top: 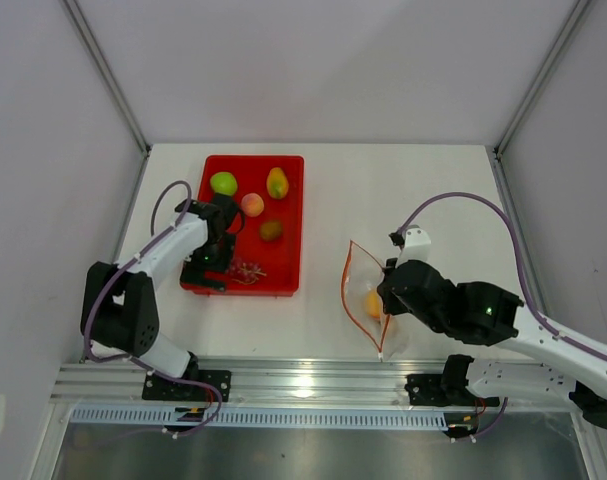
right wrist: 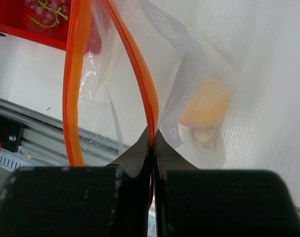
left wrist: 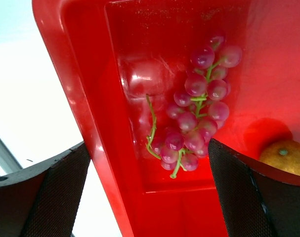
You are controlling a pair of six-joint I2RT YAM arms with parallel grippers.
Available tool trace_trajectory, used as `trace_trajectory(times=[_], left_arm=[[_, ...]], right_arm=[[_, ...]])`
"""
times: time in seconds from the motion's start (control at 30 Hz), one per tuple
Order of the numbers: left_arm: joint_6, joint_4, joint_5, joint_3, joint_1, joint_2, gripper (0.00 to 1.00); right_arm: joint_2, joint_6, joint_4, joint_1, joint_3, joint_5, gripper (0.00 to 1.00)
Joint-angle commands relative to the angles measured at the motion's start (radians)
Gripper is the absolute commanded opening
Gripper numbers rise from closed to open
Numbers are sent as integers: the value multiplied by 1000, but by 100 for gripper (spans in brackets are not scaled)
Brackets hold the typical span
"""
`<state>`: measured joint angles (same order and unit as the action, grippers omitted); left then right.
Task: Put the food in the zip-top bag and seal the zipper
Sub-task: Pick up the fake fruit from the bin.
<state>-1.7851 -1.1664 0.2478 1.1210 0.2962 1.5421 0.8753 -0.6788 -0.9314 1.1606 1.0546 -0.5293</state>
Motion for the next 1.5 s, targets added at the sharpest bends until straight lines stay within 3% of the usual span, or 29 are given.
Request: trace_trajectory(times=[0.0, 0.13, 0.27, 0.77, 1.17, 1.47], left_arm=[[-46, -1, -5, 22, -8, -54, 100], [-57, 22, 2, -41, -8, -137, 99], [-39, -12, 40, 0, -8, -146, 99], [-37, -6, -7, 158, -20, 76, 99], [-53, -1, 2, 174, -37, 182, 100], [-39, 88, -50, 129, -46, 262, 100]], right_arm=[[-22, 7, -3, -9, 16, -8, 0], [-19, 10, 19, -7, 12, 3, 0], [-1, 13, 31, -7, 10, 18, 0], [-18, 24, 0, -12, 28, -1, 0], [-19, 35, 0, -22, 30, 2, 0], [-25, 24, 3, -22, 2, 15, 0]])
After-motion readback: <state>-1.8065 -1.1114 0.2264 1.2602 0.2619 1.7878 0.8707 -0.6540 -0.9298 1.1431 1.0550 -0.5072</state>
